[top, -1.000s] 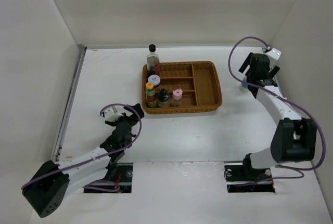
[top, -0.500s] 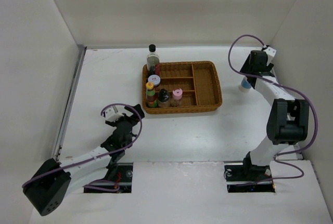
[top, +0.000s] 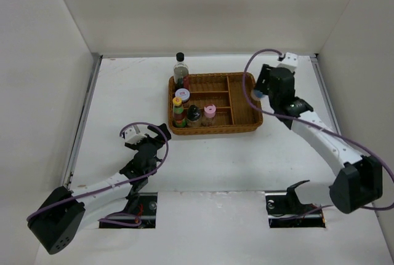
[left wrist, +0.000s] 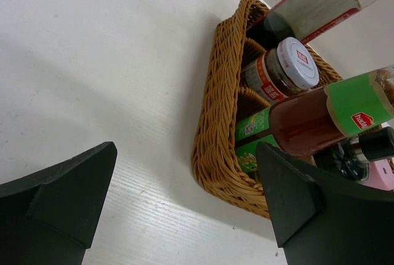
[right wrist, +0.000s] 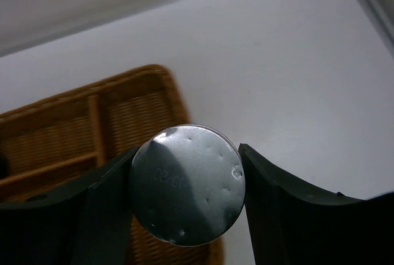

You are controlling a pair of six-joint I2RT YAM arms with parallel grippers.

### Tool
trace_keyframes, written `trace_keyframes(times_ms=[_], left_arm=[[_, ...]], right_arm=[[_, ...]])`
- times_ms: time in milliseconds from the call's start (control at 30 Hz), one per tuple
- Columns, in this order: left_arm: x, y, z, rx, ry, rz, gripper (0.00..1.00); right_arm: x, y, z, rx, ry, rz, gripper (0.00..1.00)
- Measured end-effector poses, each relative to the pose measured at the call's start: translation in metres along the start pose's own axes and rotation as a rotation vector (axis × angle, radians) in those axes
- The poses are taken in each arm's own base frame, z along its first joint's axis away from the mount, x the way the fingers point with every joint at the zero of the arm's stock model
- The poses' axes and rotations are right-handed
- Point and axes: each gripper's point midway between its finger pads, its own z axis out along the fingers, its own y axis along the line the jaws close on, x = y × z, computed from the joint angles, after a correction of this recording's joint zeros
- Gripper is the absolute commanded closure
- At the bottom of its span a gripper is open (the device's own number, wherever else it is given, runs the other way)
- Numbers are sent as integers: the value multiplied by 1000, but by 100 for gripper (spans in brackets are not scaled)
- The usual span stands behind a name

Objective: Organize the condiment bottles

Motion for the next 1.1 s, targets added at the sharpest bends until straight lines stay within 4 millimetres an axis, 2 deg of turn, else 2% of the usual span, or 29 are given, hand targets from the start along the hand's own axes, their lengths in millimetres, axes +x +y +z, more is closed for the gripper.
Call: trace_keyframes(times_ms=[100,167,267,400,533,733,933,1100], left_arm=[[-1,1,1,-4,-3,-1,0],[-1,1,1,-6,-4,-1,0],[-2,2,1,-9,-8,-2,0],[-3,3,2,-11,-9,-3,0],[-3,3,2,-12,-10,-4,0],[-3,2,2,-9,-7,-4,0],[-3,2,2,-9,-7,-4,0],[-4,4,3,-13,-10,-5,0]], right_arm=[[-10,63,-38,-185,-56,1,45],[-4,94,-55,-273,-57,-6,44],[19,124,-70,-344,-19,-47,44],[58,150,-73,-387,51,-110,44],[89,158,-68,-380,105,-168,44],[109,155,-63,-350,131,-203,42],[133,154,-58,-326,164,-232,31],[132,159,-56,-326,153,-197,14]])
